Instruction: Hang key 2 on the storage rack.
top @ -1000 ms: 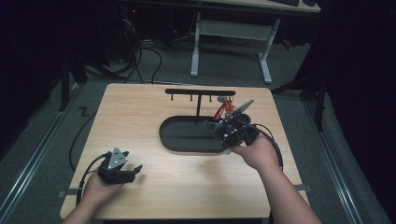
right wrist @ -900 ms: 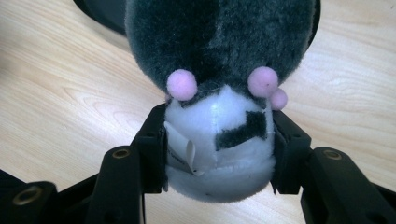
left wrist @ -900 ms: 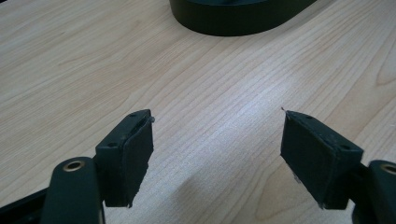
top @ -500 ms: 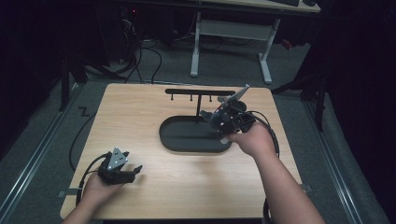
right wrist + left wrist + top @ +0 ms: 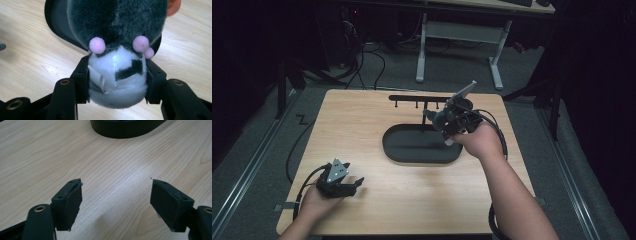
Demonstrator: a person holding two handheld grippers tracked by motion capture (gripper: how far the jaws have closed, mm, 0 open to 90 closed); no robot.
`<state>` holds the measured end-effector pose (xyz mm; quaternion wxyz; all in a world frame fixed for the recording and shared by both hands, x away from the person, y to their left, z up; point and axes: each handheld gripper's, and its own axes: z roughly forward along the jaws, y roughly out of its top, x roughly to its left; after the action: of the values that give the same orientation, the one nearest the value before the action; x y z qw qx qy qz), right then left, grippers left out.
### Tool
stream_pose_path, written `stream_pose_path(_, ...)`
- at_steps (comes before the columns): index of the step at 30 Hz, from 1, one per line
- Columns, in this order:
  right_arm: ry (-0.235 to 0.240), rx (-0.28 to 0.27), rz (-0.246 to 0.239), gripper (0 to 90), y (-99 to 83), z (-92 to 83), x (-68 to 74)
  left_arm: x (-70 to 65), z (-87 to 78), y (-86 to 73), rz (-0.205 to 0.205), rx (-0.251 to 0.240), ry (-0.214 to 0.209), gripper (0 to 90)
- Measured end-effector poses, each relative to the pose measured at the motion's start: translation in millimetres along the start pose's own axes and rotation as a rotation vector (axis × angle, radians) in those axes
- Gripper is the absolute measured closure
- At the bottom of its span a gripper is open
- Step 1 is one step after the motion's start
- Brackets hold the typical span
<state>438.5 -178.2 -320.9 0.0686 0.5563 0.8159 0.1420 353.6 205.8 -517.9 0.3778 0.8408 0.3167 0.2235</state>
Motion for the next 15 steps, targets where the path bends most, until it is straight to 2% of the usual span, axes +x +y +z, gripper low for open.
stream_pose_path(4,-0.011,-0.010,0.012,49.8,4.3,-1.2,-2.8,-0.2,0.6,-0.5,0.003,0.001,0.000,26.0)
stream_pose_path(15,-0.048,-0.014,0.046,49.9,10.5,9.9,-13.6,0.4,-1.3,-1.3,0.004,0.005,0.000,26.1)
